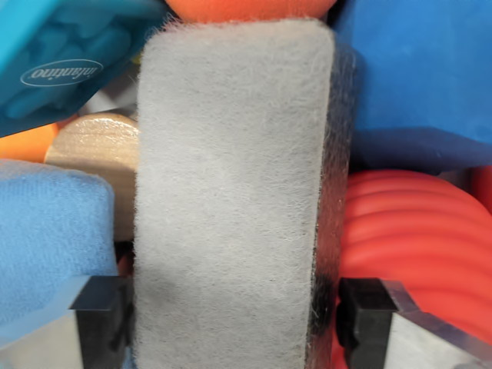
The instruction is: Pick an object from the bin
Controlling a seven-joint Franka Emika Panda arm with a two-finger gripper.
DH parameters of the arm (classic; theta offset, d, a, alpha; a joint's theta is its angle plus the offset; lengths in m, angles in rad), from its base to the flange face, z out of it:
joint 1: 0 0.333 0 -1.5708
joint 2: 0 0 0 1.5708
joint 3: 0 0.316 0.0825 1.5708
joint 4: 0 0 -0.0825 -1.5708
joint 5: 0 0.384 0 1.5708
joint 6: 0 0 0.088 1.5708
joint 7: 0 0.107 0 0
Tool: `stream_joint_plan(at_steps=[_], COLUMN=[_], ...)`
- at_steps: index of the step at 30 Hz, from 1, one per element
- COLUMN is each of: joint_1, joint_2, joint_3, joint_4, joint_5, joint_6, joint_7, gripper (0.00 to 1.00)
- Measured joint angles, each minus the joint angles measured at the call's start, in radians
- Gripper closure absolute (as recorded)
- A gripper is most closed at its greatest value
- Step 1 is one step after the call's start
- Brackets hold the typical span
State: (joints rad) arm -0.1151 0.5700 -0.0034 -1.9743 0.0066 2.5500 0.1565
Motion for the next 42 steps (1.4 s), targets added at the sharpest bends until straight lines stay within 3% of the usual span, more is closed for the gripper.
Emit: stream_joint_plan(at_steps=[26,42], joint_1=[0.000,0.000], joint_2=[-0.003,-0.080], joint_3=[0.000,0.000], joint_4=[0.000,-0.007], joint_5=[0.000,0.000], joint_6=[-0.004,-0.073], joint_7=[0.000,0.000], gripper=[1.00,1.00])
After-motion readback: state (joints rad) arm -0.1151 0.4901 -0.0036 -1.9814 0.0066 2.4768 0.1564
